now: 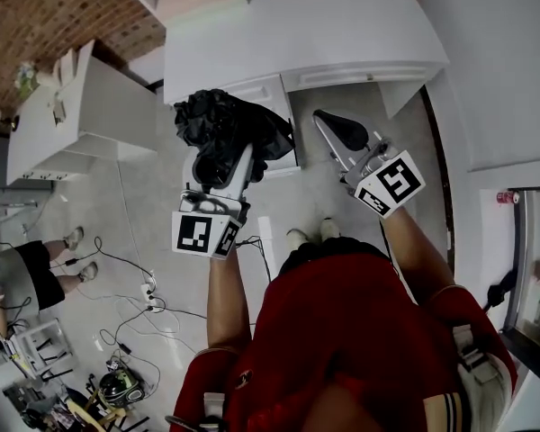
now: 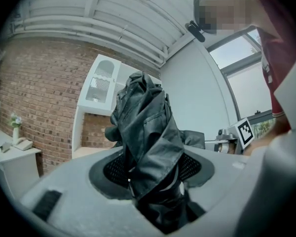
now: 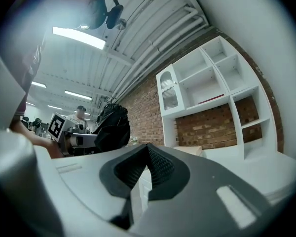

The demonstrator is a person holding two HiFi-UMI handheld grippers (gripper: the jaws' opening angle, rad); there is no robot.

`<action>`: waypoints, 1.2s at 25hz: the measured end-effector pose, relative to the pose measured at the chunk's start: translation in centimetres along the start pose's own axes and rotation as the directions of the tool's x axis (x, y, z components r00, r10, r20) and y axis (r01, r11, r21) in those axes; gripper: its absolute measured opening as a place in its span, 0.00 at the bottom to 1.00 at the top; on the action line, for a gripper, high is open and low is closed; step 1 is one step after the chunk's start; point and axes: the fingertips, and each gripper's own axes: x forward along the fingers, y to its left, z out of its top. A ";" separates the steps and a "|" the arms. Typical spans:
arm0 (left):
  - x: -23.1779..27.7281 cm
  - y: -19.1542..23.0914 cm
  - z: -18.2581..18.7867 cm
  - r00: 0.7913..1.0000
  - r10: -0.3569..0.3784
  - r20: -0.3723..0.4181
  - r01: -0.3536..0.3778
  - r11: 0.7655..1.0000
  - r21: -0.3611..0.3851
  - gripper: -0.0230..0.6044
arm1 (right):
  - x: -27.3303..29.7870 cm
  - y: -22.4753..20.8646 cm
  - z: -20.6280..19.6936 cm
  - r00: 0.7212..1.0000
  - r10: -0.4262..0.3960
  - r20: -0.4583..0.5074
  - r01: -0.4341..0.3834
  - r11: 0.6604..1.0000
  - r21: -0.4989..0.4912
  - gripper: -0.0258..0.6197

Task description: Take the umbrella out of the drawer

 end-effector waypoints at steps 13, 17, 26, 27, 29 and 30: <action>-2.6 0.7 3.0 0.999 0.012 0.048 -0.012 1.000 0.006 0.44 | 0.1 2.6 2.3 0.999 -0.014 0.036 0.014 1.000 -0.017 0.06; -2.7 0.8 3.0 0.999 0.019 0.049 -0.019 1.000 0.001 0.44 | -0.3 2.4 2.4 0.999 -0.019 0.029 0.020 1.000 -0.023 0.06; -2.7 0.8 2.9 0.998 0.039 0.042 -0.039 0.999 0.006 0.44 | -0.9 1.4 2.5 0.999 -0.026 0.025 0.026 0.999 -0.025 0.06; -2.8 0.8 2.9 0.998 0.041 0.042 -0.042 0.999 0.006 0.44 | -0.9 1.5 2.4 0.999 -0.023 0.025 0.024 0.999 -0.025 0.06; -2.8 0.8 2.9 0.998 0.045 0.040 -0.045 0.999 0.007 0.44 | -0.9 1.5 2.3 1.000 -0.020 0.024 0.020 1.000 -0.024 0.06; -2.8 0.8 2.8 0.998 0.045 0.039 -0.046 0.999 0.008 0.44 | -0.9 1.5 2.2 1.000 -0.019 0.022 0.020 1.000 -0.023 0.06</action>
